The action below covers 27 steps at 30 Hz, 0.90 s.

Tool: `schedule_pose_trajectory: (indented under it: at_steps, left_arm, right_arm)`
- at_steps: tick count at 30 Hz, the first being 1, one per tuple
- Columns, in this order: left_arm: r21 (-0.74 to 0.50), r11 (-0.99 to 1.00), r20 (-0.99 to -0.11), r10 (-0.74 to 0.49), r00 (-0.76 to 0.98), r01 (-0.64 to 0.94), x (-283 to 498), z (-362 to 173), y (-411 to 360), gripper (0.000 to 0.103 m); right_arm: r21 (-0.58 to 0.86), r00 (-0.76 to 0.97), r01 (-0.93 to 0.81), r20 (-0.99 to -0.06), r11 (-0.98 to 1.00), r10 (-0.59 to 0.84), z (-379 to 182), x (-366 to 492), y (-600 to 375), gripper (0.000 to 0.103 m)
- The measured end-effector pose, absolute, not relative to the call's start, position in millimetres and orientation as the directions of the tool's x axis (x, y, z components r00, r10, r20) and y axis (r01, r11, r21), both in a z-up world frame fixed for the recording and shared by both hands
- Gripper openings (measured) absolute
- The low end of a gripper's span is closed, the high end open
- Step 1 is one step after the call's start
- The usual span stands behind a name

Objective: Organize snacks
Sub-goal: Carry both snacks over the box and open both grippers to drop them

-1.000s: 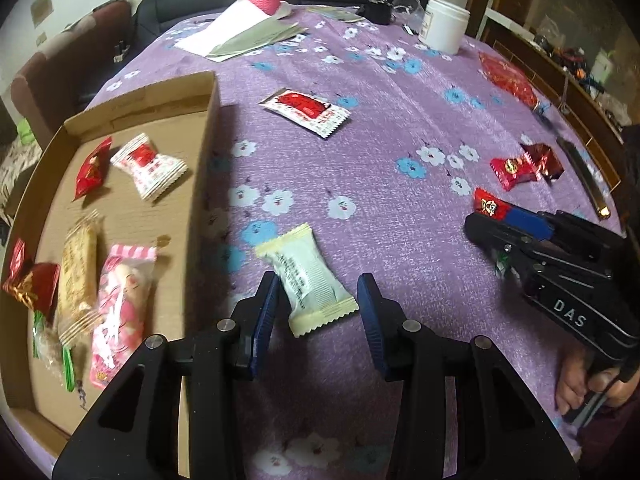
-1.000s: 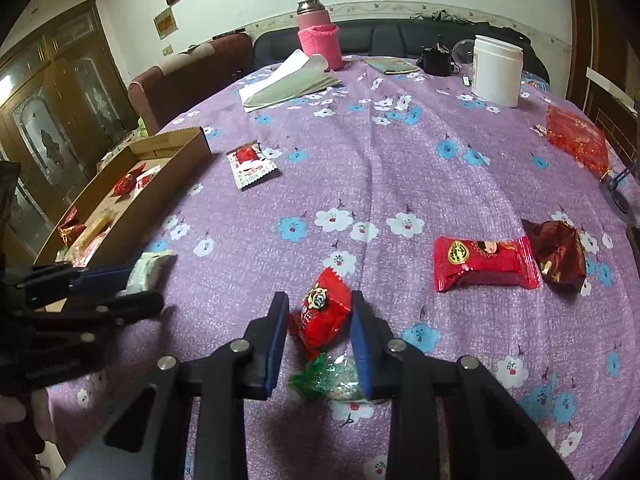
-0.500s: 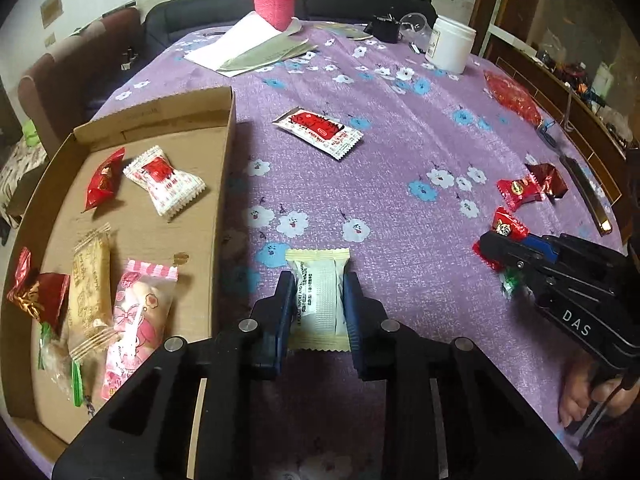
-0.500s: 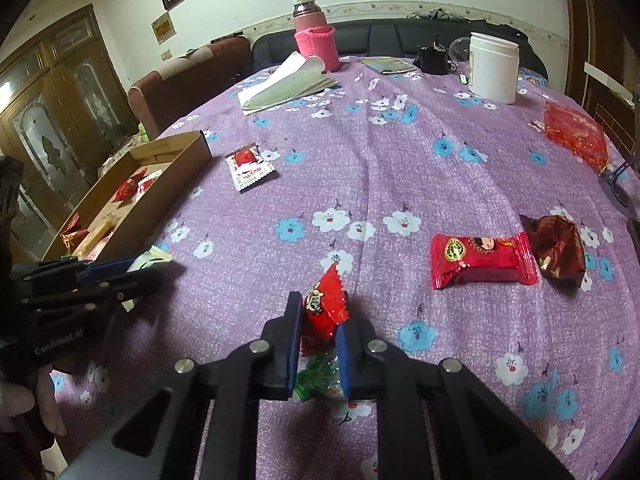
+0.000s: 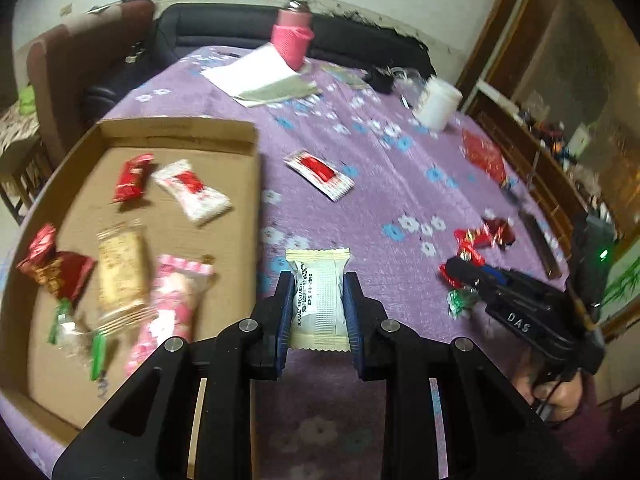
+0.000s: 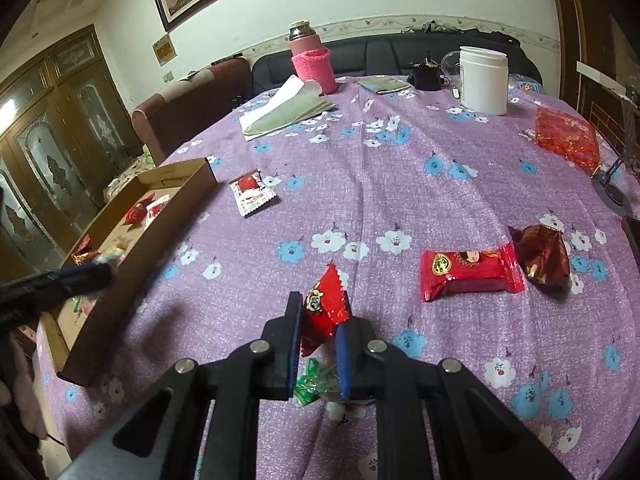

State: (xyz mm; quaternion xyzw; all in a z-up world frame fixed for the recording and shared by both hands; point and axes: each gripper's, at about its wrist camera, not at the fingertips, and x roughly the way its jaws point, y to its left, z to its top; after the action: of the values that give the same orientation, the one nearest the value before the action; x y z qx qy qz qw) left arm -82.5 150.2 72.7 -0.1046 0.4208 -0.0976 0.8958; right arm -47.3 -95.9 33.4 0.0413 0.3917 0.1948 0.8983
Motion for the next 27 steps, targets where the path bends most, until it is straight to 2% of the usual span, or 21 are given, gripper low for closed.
schedule_pose_trajectory:
  at_steps: [6, 13, 21, 27]
  left_arm:
    - [-0.278, 0.961, -0.704, -0.204, 0.68, 0.0, -103, 87, 202, 0.024]
    - [-0.31, 0.941, -0.709, -0.133, 0.692, -0.136, -121, 73, 262, 0.024]
    - [-0.325, 0.917, -0.739, -0.094, 0.667, -0.231, -133, 50, 302, 0.024]
    - [-0.364, 0.903, -0.735, -0.128, 0.666, -0.229, -135, 47, 312, 0.024]
  right_arm:
    - [0.285, 0.594, -0.339, -0.674, 0.897, 0.439, 56, -58, -83, 0.018]
    - [0.289, 0.513, -0.489, -0.668, 0.823, 0.539, 84, -77, -9, 0.018]
    - [0.315, 0.361, -0.602, -0.712, 0.733, 0.602, 73, -92, 79, 0.018]
    - [0.276, 0.309, -0.653, -0.753, 0.705, 0.581, 57, -105, 122, 0.018]
